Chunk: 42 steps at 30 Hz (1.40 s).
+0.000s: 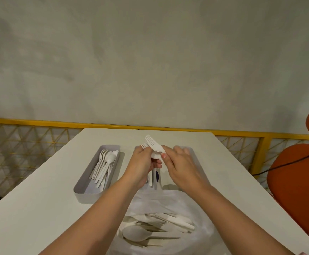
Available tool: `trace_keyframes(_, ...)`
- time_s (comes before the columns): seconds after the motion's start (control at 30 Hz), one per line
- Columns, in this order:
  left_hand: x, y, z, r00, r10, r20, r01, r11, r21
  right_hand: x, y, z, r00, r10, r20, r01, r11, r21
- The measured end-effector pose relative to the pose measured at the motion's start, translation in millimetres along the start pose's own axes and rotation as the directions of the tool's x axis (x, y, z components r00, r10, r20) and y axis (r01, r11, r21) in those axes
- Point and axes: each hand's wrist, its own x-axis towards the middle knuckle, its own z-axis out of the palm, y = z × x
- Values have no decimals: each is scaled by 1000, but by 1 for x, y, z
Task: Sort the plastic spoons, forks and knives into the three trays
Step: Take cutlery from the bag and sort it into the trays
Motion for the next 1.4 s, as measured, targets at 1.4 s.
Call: trace_keyframes(1.4, 11, 1, -9, 991, -131, 22, 129, 988, 81, 12, -22, 6, 918, 138, 371, -270, 904, 332)
